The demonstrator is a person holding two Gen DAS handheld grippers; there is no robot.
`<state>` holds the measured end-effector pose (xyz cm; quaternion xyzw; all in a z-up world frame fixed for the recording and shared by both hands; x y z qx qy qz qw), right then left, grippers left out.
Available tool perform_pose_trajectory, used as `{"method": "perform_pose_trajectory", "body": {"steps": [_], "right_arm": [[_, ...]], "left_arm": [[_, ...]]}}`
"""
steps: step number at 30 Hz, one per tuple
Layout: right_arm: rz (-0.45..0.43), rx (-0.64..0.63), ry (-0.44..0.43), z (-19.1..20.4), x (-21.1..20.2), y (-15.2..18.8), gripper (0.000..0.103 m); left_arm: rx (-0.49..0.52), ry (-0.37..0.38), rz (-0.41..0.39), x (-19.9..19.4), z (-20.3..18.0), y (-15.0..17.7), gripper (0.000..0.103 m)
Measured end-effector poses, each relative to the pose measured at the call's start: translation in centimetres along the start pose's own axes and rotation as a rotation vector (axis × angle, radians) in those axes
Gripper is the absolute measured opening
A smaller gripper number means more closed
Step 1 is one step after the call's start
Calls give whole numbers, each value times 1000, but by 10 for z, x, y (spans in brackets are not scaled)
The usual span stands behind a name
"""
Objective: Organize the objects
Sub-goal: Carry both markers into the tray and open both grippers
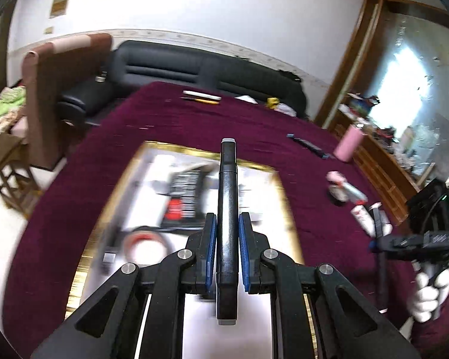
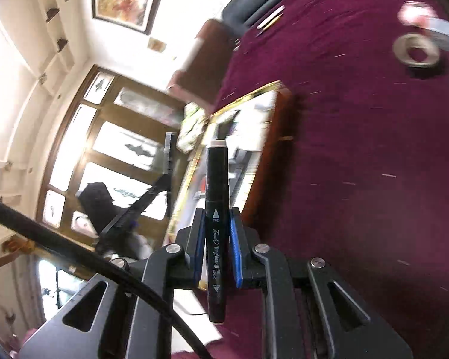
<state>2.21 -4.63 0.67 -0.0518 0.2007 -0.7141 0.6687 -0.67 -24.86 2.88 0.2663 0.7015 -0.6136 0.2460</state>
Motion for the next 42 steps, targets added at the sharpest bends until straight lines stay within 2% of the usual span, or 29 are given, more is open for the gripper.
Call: {"method": "perform_pose_trajectory", "body": {"steps": [7, 14, 21, 24, 30, 32, 34, 36, 38, 40, 42], "right_arm": [[107, -8, 22, 17, 79, -4, 14], [151, 46, 117, -12, 123, 5, 14], [125, 97, 241, -40, 124, 10, 14], [108, 97, 281, -40, 118, 9, 14], [97, 69, 367, -41, 109, 9, 15], [94, 64, 386, -42, 108, 8, 16], [91, 53, 405, -43, 107, 5, 17], [77, 38, 446, -45, 104, 0, 25], [59, 31, 470, -47, 100, -5, 29], [42, 33, 474, -47, 96, -9, 29], [38, 30, 485, -48, 92, -9, 29]], "left_arm": [[19, -63, 54, 41, 47, -12, 12], [54, -82, 158, 91, 62, -6, 12], [85, -89, 195, 104, 65, 1, 12], [76, -98, 199, 104, 70, 1, 12], [55, -90, 186, 99, 72, 0, 14], [35, -85, 171, 95, 73, -2, 19], [11, -78, 146, 87, 75, -4, 28], [-14, -65, 117, 78, 75, -7, 30], [-47, -42, 73, 69, 73, -10, 34], [-76, -5, 23, 60, 69, -14, 46], [-84, 2, 3, 57, 64, -14, 50]]}}
Point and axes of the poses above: each gripper's, at about its wrist camera, not at the fingertips, and x roughly the way its jaws point, z to its left, y to its underside, the point moved 10 cm from there along x, roughly the way its jaws point, and after that the axes turned 12 degrees about -y, right-handed, at the moved point
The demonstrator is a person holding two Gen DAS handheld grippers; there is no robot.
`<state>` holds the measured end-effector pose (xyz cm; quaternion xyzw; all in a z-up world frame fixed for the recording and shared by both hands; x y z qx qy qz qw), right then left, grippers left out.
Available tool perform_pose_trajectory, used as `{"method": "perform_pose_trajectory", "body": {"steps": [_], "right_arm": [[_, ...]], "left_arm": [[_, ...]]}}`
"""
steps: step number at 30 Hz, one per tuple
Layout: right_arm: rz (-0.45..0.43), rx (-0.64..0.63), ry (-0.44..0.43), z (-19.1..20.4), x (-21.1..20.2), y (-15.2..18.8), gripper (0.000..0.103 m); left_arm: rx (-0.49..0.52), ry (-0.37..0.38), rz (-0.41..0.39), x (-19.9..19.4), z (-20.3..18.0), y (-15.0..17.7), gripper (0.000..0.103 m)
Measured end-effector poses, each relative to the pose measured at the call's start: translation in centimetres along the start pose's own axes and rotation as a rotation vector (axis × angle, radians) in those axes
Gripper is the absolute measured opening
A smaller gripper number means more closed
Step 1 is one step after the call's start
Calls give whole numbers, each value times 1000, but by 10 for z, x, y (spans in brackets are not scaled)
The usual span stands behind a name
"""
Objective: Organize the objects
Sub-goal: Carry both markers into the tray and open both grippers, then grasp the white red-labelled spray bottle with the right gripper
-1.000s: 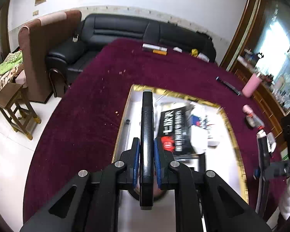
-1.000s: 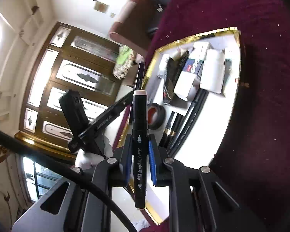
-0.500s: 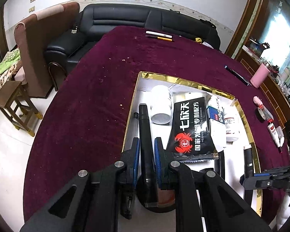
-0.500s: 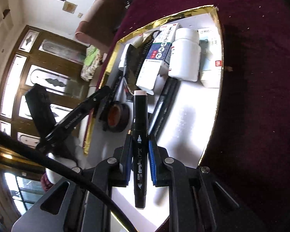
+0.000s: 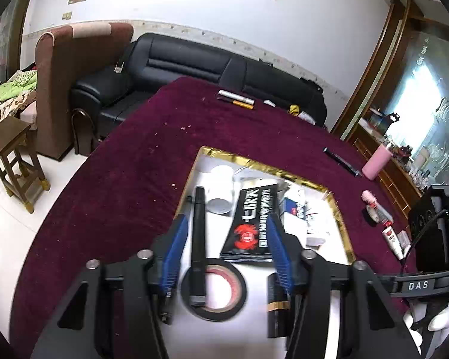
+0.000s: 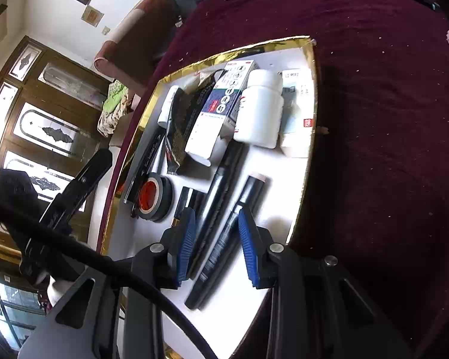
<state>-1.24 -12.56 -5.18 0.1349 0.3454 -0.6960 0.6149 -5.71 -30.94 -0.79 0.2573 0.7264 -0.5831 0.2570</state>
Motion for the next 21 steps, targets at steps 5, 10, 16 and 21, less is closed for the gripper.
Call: {"method": "perform_pose_trajectory", "body": {"steps": [5, 10, 16, 21], "right_arm": [[-13, -13, -10, 0, -7, -1, 29], [-27, -22, -17, 0, -11, -4, 28], [-146, -97, -89, 23, -60, -23, 29], [-396, -264, 66, 27, -158, -31, 30]], "left_arm": [[3, 26, 42, 4, -18, 9, 50], [-17, 61, 67, 2, -36, 21, 50], [-26, 100, 50, -9, -55, 23, 50], [-57, 159, -64, -57, -72, 11, 51]]}}
Point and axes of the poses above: each gripper's, at about its wrist camera, not at the fingertips, and x roughly the way its jaws point, z to its left, y to its underside, the point moved 10 cm from there along x, roughly the way its jaws point, and after that the axes turned 12 degrees about -y, right-handed, at the moved point
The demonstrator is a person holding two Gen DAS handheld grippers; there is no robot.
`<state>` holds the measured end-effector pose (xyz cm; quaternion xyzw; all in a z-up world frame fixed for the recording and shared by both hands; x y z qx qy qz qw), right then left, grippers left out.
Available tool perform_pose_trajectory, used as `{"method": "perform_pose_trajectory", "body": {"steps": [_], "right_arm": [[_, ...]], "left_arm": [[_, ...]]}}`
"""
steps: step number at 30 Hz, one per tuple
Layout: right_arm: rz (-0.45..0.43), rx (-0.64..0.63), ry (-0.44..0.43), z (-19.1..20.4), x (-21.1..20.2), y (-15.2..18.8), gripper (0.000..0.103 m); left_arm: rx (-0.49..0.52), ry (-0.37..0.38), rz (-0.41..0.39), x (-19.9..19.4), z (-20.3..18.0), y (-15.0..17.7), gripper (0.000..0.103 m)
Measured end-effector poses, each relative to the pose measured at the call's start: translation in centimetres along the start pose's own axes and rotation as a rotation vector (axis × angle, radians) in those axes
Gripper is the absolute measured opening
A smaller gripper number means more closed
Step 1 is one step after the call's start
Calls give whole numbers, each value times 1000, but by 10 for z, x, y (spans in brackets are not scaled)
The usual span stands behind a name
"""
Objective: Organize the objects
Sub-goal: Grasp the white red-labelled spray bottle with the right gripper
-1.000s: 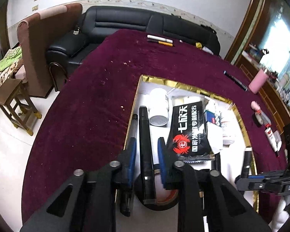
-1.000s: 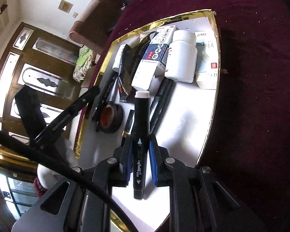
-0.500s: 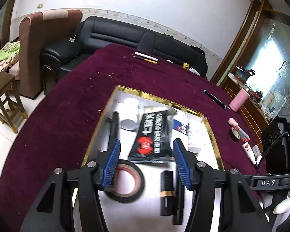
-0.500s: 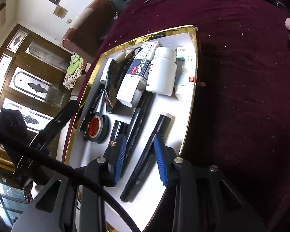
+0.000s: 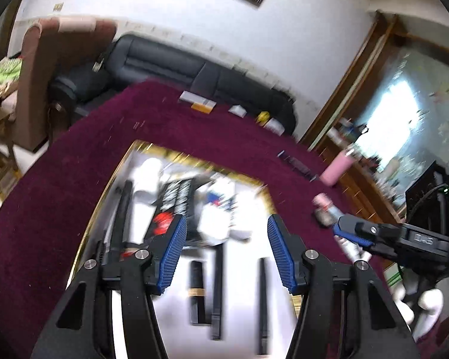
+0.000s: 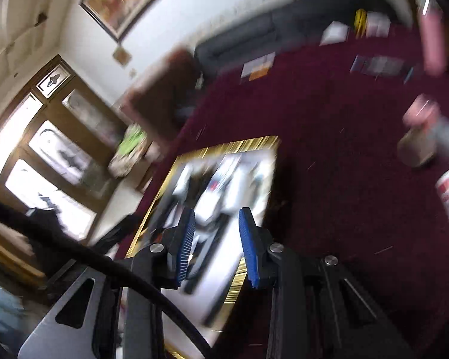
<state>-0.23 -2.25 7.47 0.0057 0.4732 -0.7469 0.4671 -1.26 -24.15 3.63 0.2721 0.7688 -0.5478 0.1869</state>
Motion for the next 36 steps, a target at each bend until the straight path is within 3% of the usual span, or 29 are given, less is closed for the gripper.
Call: {"method": "perform_pose_trajectory", "body": {"steps": [1, 3, 4, 7, 11, 14, 17, 20, 24, 31, 33, 36], "right_arm": [[-59, -53, 61, -6, -23, -6, 36], [-133, -113, 175, -21, -58, -12, 73], [-151, -118, 222, -36, -74, -13, 76], [-125, -57, 352, -94, -108, -14, 76], [-97, 80, 432, -165, -144, -2, 76], [-65, 139, 409, -185, -148, 6, 75], [8, 123, 343, -187, -123, 10, 75], [98, 96, 358, -199, -91, 15, 70], [184, 61, 407, -214, -55, 18, 43], [243, 91, 462, -244, -24, 29, 39], [235, 101, 451, -242, -25, 29, 28], [215, 134, 395, -234, -28, 37, 27]], "left_arm": [[8, 16, -34, -12, -9, -2, 56], [36, 62, -97, -33, -35, -5, 64], [49, 85, -112, -39, -46, -5, 67], [94, 164, -93, -44, -87, 8, 67], [154, 248, 20, -21, -138, 41, 67], [174, 291, 126, -1, -167, 73, 67], [191, 307, 190, 6, -183, 96, 67], [209, 297, 214, 5, -189, 107, 67], [199, 264, 203, -1, -182, 105, 67], [185, 209, 199, 6, -168, 92, 67], [186, 201, 205, 11, -169, 89, 67], [193, 179, 234, 26, -176, 83, 67]]}}
Point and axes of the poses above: each gripper's, at about its wrist camera, not at the fingertips, and x roughly the way its jaws point, z to its left, y to its underside, the point moved 10 cm from there along x, roughly the way its jaws point, and after that the axes turned 12 degrees about -y, right-handed, at the moved point
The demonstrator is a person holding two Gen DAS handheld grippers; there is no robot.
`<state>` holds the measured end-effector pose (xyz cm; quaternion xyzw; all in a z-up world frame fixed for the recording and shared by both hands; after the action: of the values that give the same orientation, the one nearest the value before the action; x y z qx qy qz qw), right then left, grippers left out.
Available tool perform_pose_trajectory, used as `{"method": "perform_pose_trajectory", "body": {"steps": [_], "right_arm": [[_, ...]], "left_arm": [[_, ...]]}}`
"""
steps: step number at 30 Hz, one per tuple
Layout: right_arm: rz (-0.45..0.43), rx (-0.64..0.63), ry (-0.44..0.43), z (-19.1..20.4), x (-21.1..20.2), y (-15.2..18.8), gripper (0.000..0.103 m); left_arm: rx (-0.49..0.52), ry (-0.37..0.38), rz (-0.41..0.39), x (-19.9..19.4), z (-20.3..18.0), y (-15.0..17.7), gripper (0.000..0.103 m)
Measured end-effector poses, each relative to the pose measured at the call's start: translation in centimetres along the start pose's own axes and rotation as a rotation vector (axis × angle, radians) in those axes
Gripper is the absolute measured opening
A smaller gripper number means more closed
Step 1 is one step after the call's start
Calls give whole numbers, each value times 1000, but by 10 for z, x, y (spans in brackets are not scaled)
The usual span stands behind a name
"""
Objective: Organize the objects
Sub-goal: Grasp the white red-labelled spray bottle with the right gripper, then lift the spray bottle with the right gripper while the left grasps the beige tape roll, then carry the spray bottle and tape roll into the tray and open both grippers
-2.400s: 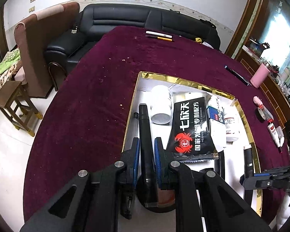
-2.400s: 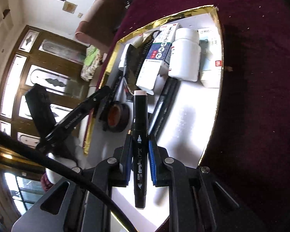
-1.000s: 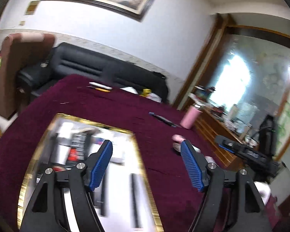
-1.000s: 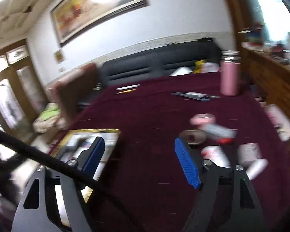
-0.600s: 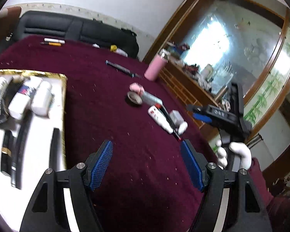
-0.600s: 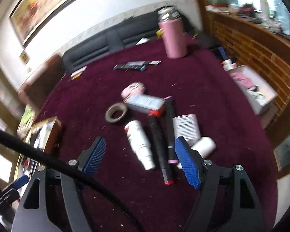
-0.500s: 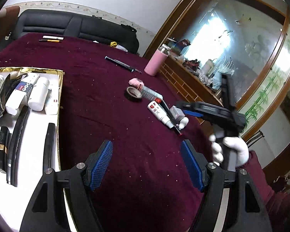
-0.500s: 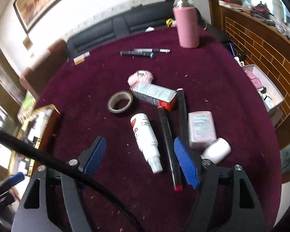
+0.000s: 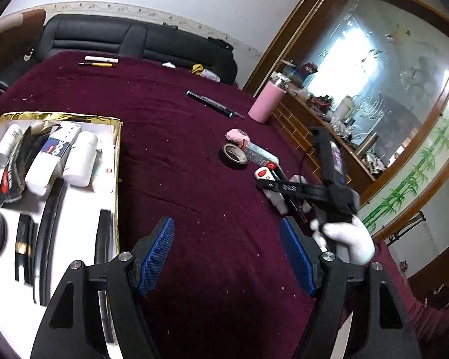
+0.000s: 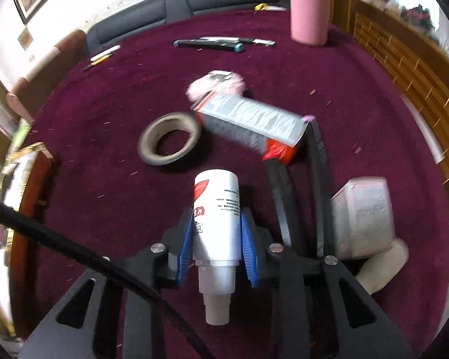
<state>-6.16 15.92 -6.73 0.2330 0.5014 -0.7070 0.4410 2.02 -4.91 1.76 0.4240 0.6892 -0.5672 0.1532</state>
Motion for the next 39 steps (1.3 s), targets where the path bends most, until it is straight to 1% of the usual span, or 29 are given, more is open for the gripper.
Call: {"method": "perform_pose_trajectory", "body": {"steps": [2, 5, 8, 12, 15, 16, 17, 18, 20, 21, 22, 24, 25, 27, 28, 29, 30, 32, 34, 38, 39], "right_arm": [[-38, 4, -20, 3, -7, 9, 27], [-102, -6, -48, 2, -14, 19, 28], [-113, 12, -92, 0, -18, 19, 28], [-121, 39, -155, -5, -18, 17, 28], [-122, 58, -185, -6, -18, 17, 28], [-120, 57, -189, -6, -18, 17, 28], [-119, 57, -189, -5, -18, 18, 28], [-118, 57, -190, -5, -18, 18, 28], [-116, 58, -194, -5, -18, 18, 28], [-115, 59, -195, -4, -18, 18, 28], [-115, 60, -197, -4, -18, 18, 28], [-113, 61, -198, -4, -18, 19, 28], [-114, 61, -199, -5, -18, 18, 28], [-114, 60, -198, -4, -18, 18, 28], [-115, 58, -197, -4, -18, 18, 28], [-116, 56, -196, -4, -18, 19, 28], [-117, 53, -195, -4, -18, 19, 28], [-119, 45, -191, -3, -17, 19, 28], [-120, 38, -187, -3, -18, 20, 28], [-120, 41, -196, -3, -18, 20, 28], [-121, 44, -201, -4, -18, 19, 28]], "left_arm": [[10, -16, 11, 12, -4, -11, 67], [58, -56, 3, 37, -13, -36, 67], [100, -79, 26, 77, -27, -59, 67], [162, -140, 84, 146, -38, -79, 66], [206, -204, 120, 185, -41, -87, 66], [231, -219, 125, 194, -43, -87, 66], [267, -252, 121, 204, -45, -90, 66], [312, -287, 113, 212, -47, -91, 65], [373, -327, 117, 225, -52, -90, 61], [405, -347, 123, 232, -54, -87, 56], [435, -364, 128, 237, -55, -85, 54], [497, -404, 131, 251, -59, -80, 54], [512, -409, 102, 251, -62, -81, 55], [528, -421, 89, 250, -64, -80, 52], [526, -401, 96, 251, -66, -79, 37], [522, -354, 114, 250, -71, -76, 26], [524, -330, 132, 249, -75, -73, 10], [527, -317, 142, 241, -78, -70, 8], [499, -291, 145, 230, -76, -67, 8], [413, -234, 125, 188, -65, -61, 8], [388, -225, 110, 172, -59, -60, 8]]}}
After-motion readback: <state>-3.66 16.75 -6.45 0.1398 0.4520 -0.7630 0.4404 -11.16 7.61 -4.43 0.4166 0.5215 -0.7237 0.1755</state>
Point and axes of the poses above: each gripper's, at about its wrist camera, not at the fingertips, and x roughly the way its jaws point, z to its left, y to its underside, the point moved 10 cm from there along x, roughly the way its jaws point, and after that the axes turned 12 degrees about -y, right-handed, at the moved point
